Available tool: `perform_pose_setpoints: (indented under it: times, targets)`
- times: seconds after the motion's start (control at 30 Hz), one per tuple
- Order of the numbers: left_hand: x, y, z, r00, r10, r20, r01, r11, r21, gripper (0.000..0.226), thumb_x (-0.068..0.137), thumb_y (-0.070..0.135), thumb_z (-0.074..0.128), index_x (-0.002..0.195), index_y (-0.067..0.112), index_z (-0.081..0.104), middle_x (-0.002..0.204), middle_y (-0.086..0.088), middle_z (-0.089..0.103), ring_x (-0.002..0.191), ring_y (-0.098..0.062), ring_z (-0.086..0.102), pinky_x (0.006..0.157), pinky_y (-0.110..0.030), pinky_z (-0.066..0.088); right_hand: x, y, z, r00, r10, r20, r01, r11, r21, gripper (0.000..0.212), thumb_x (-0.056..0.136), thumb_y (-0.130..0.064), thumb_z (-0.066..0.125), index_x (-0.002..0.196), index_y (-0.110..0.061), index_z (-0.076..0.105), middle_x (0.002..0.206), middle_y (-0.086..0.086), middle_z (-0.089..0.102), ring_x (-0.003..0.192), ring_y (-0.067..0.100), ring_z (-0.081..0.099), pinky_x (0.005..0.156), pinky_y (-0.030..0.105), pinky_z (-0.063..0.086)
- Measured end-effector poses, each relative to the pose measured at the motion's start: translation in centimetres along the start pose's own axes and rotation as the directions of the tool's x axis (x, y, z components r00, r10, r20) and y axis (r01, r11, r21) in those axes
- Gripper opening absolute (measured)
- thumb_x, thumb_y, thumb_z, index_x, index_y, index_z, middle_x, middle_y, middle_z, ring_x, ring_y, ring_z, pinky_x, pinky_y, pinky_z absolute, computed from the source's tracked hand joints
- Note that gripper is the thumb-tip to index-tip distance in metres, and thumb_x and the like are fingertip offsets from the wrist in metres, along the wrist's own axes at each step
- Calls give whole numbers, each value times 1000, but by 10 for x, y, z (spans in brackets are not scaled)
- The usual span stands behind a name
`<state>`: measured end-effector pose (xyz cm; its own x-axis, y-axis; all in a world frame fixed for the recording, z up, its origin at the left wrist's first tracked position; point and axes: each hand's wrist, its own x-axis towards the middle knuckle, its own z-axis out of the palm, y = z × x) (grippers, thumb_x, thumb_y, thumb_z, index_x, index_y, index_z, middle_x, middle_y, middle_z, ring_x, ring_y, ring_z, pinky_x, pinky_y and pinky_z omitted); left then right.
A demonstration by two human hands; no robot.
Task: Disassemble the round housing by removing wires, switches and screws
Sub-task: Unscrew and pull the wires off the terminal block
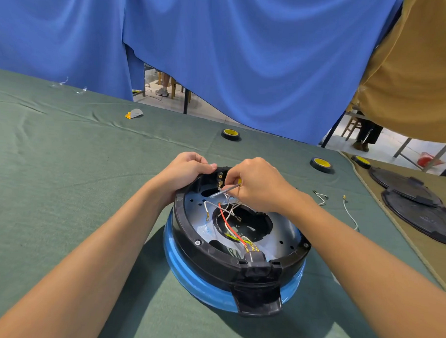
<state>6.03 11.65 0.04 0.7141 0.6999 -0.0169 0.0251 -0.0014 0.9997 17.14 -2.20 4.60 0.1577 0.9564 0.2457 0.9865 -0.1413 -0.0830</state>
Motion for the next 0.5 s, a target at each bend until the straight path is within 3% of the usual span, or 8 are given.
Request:
perform_pose_setpoints:
  times: [0.17,0.5]
  targets:
    - [0,1,0,1000,4,9,-4,1000,18,24,86,15,72,68,14,55,56,0,61,51,-13,59,50,-25,50,1,-2,3,997,69,40,-68,997,-26,23,86,-47,65,94,-27,72,87,-1,66,78,19,48,68,28,32]
    - [-1,2,2,1000,3,-5,-3,1000,18,23,87,12,70,71,13,54,59,-3,59,52,-16,58,52,-26,49,4,-1,3,990,116,75,-123,988,89,12,86,-32,66,86,-23,73,84,3,67,85,24,57,70,33,45]
